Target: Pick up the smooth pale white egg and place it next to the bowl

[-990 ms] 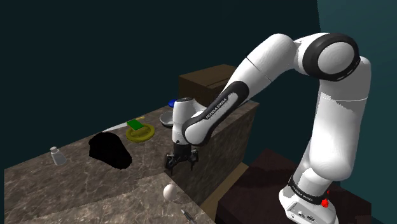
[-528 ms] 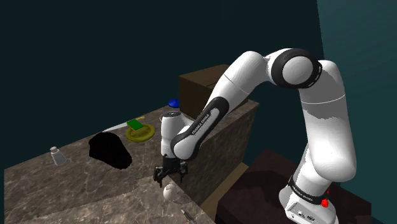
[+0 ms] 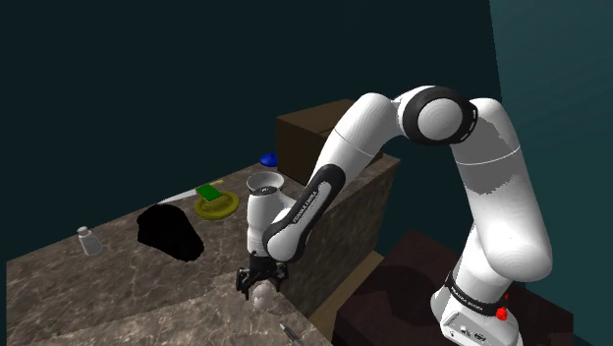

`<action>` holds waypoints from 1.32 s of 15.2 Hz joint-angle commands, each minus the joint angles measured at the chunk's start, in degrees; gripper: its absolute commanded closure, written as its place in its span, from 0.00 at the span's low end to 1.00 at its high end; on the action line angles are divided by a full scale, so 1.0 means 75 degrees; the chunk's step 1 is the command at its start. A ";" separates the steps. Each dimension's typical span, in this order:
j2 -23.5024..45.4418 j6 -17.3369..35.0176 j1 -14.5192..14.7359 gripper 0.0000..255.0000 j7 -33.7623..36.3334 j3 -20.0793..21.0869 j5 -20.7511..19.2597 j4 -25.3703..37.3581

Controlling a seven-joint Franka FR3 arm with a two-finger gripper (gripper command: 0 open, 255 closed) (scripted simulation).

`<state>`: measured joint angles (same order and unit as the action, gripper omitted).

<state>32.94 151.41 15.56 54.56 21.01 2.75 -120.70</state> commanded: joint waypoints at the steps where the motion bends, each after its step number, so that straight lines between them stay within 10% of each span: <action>1: 0.0022 0.0025 0.0008 0.00 0.0002 -0.0007 -0.0006 0.0002; 6: 0.0021 0.0024 0.0007 0.00 0.0002 -0.0007 -0.0006 0.0002; 7: 0.0021 0.0024 0.0007 1.00 0.0002 -0.0007 -0.0006 0.0002; 20: -0.0352 -0.0264 -0.0086 1.00 -0.0005 0.0105 0.0094 -0.0075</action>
<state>30.99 149.95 15.09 54.55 21.59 3.26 -121.12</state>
